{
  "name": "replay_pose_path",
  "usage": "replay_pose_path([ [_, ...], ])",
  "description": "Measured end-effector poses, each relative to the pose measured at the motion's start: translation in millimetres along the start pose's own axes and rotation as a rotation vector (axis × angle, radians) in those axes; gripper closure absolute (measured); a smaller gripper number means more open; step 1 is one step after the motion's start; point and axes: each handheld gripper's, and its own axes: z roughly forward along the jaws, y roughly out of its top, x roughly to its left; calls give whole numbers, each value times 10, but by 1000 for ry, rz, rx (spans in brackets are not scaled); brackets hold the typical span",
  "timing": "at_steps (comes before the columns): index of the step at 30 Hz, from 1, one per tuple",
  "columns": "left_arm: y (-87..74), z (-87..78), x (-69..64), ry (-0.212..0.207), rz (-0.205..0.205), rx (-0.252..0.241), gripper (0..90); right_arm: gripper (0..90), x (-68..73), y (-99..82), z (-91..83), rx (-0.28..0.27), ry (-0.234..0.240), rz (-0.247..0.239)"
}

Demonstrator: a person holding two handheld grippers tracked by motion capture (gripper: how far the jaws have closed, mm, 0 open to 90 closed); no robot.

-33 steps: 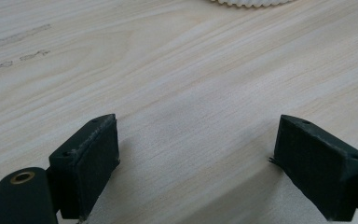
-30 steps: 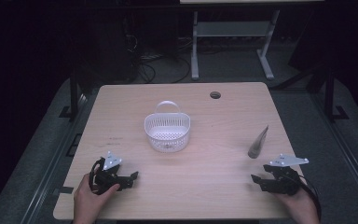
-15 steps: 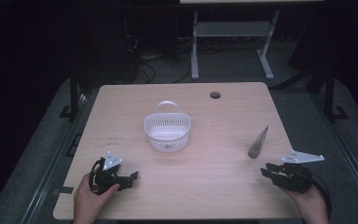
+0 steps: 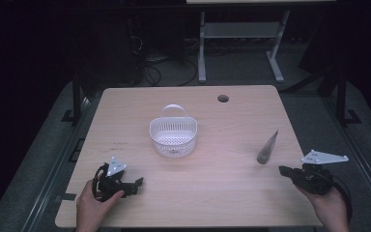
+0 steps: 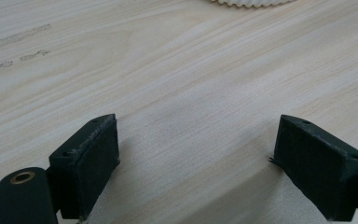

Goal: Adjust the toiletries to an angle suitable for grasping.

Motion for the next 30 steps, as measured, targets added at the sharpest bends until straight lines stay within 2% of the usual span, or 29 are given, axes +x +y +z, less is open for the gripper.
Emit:
replay_pose_path([
  [11, 0, -1, 3, 0, 4, 3, 128, 898, -64, 160, -152, -44, 11, -18],
  [20, 0, 0, 1, -1, 1, 0, 128, 898, -133, 313, -249, -76, 1, -23],
  [30, 0, 0, 1, 0, 1, 0, 128, 898, -171, 514, -235, -100, 22, -43],
])
